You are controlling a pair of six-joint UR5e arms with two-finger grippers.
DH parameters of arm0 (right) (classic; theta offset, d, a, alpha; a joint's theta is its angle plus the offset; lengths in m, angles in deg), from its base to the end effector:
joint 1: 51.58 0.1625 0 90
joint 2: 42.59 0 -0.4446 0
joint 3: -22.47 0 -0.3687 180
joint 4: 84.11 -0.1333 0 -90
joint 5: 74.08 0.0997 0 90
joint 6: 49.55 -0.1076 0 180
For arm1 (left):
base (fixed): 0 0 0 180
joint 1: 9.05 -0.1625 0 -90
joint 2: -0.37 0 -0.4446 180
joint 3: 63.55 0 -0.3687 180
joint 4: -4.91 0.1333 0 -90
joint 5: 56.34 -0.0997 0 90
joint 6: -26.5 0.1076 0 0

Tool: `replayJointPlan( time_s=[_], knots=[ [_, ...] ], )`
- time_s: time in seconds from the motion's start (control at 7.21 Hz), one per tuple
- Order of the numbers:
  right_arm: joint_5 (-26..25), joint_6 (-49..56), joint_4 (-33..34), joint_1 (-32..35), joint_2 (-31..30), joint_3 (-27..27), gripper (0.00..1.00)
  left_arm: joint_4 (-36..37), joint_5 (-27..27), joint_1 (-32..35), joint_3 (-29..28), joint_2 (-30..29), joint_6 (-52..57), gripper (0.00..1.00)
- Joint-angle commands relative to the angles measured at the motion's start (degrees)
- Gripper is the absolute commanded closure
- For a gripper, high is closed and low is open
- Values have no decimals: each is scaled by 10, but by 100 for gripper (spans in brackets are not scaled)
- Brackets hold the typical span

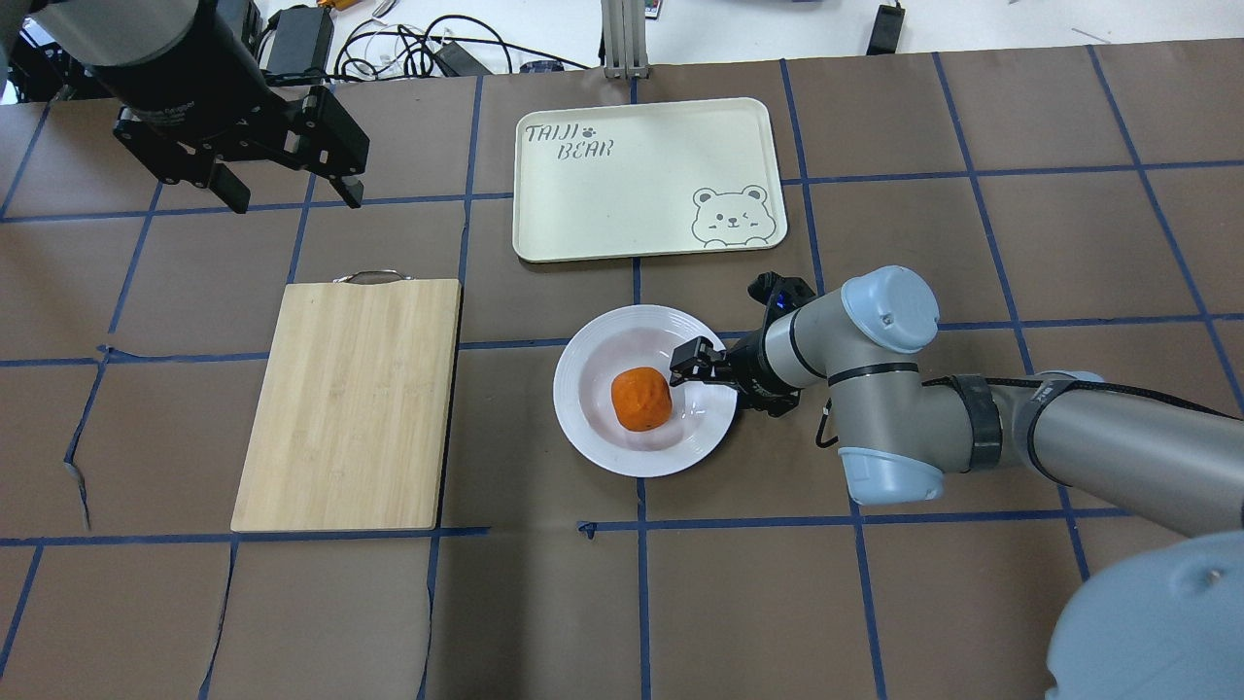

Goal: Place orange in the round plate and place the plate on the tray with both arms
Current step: 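Close the right gripper on the plate rim nearest it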

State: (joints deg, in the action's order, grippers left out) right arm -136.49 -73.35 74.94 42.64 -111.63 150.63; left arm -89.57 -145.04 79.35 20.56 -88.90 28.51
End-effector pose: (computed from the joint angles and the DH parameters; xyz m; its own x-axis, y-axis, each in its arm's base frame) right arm 0.2167 -0.4482 0.1845 -0.8326 0.2639 -0.4870 0.2880 0.9573 0.0263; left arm -0.1227 -0.4678 0.5458 -0.9997 0.0080 0.0213 0.0072 0.9992 -0.0381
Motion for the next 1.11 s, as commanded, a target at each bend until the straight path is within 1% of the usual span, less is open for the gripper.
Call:
replayJointPlan(
  time_s=[0.0,0.14,0.42,0.69,0.97],
  knots=[
    [-7,7,-1,8,1,2,42,0,0,-1,1,1,0,0],
    [-7,9,-1,11,0,2,65,0,0,-1,0,1,0,0],
    [-8,11,-1,18,0,2,89,-1,0,-2,0,1,0,0],
    [-9,10,-26,18,-8,-3,100,0,0,-2,0,1,0,0],
    [-3,3,-29,11,-14,-29,100,-1,0,-2,1,1,-1,0]
  ],
)
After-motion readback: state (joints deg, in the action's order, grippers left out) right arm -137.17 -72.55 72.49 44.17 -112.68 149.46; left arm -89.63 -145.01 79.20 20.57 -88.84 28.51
